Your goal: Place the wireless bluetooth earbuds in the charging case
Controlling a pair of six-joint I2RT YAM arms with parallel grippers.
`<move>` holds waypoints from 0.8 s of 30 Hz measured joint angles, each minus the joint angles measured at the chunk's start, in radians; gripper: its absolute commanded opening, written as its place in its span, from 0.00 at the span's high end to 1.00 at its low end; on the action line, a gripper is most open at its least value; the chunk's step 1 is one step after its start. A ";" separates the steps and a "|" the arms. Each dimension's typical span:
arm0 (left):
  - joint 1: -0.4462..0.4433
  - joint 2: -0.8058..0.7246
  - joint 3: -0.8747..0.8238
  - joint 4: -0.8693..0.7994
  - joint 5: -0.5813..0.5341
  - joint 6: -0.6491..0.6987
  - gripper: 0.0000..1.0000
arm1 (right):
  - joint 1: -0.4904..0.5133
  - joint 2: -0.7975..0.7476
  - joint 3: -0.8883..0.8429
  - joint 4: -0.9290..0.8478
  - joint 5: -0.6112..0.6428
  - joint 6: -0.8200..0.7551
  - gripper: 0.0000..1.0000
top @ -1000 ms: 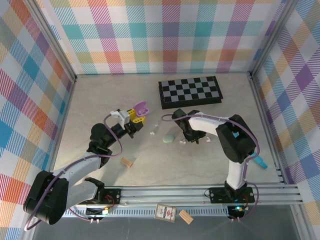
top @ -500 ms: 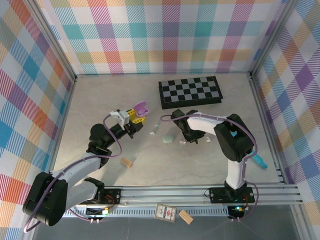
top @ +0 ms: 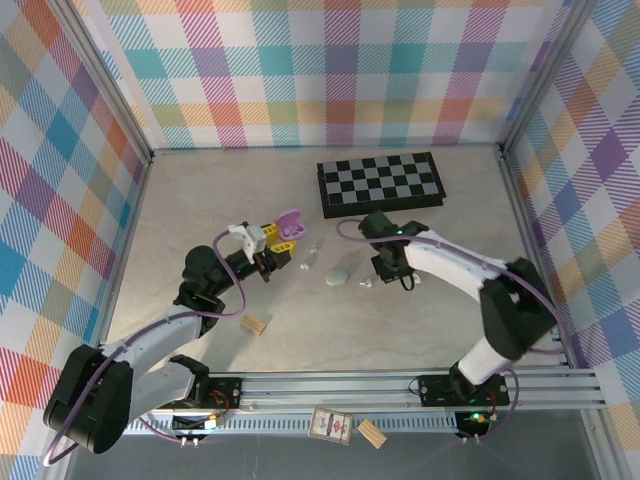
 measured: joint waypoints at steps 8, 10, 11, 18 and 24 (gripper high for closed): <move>-0.068 0.050 0.072 -0.051 0.053 0.038 0.66 | -0.010 -0.279 0.003 0.072 -0.382 0.006 0.77; -0.086 0.076 0.092 -0.065 0.066 0.049 0.66 | -0.013 -0.320 0.016 0.094 -0.474 0.008 0.77; -0.093 0.087 0.098 -0.068 0.070 0.054 0.66 | -0.015 -0.330 0.024 0.103 -0.509 0.011 0.77; -0.165 0.165 0.138 -0.086 0.102 0.060 0.66 | -0.020 -0.344 0.063 0.181 -0.713 0.012 0.77; -0.206 0.185 0.155 -0.085 0.120 0.060 0.66 | -0.026 -0.341 0.079 0.210 -0.789 0.011 0.77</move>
